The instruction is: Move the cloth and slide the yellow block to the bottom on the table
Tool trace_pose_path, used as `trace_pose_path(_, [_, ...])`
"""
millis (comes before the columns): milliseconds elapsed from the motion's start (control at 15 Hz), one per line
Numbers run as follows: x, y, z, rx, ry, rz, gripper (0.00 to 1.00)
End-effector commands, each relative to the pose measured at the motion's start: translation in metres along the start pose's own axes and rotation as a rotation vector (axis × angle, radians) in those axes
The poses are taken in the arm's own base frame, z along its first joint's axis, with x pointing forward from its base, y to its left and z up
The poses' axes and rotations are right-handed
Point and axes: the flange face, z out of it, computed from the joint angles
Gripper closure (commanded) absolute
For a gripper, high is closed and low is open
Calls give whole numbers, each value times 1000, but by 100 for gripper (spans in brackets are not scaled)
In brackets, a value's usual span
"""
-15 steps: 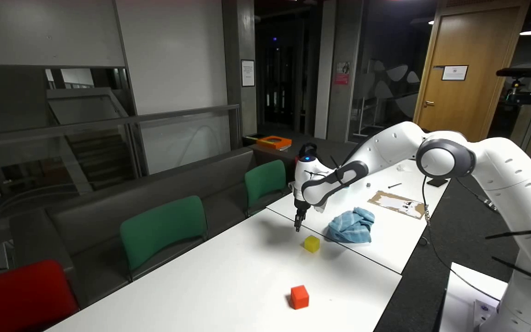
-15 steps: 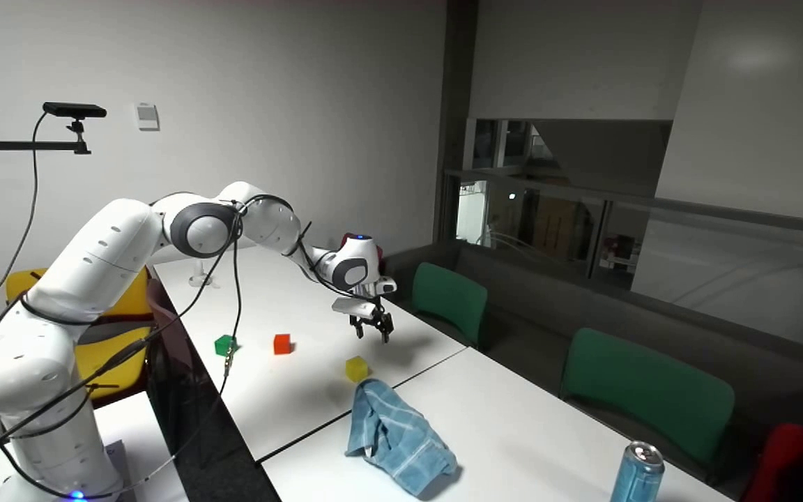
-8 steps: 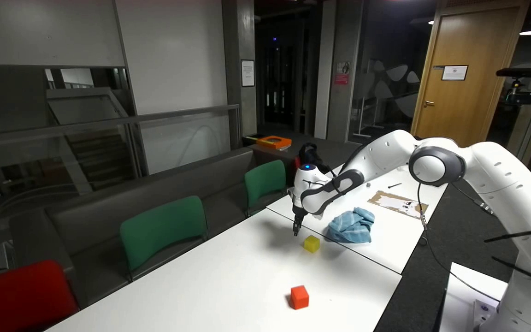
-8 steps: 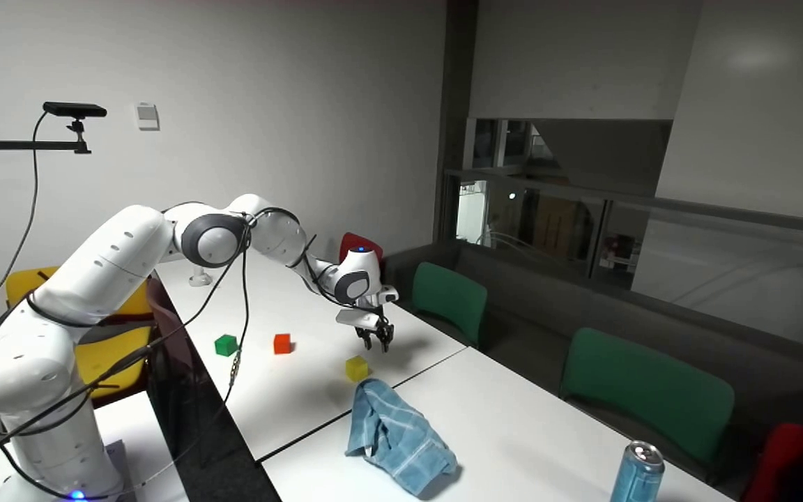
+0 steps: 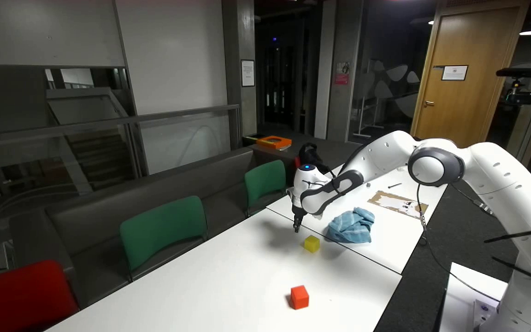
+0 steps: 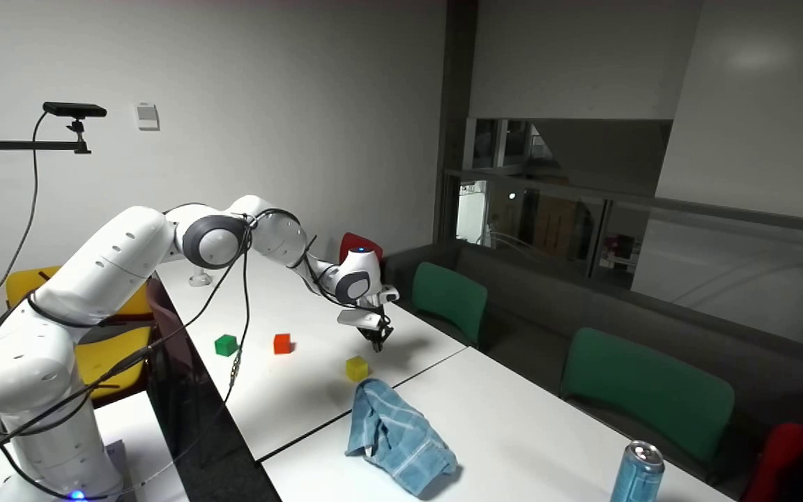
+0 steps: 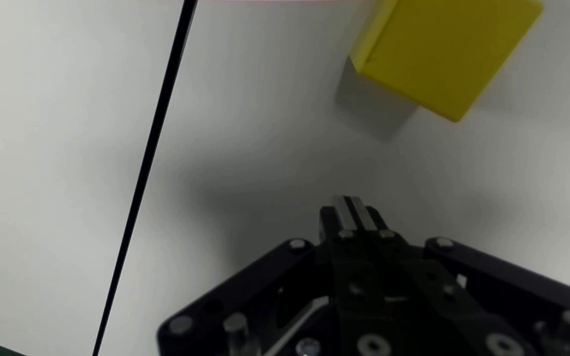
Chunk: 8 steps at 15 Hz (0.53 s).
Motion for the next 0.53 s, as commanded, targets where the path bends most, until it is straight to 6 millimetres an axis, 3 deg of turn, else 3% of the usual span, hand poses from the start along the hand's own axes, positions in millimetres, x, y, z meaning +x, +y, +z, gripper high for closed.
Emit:
trace_pose_path(0, [1, 6, 1, -15, 23, -50, 100])
trace_pose_path(467, [-10, 1, 20, 11, -7, -68, 100])
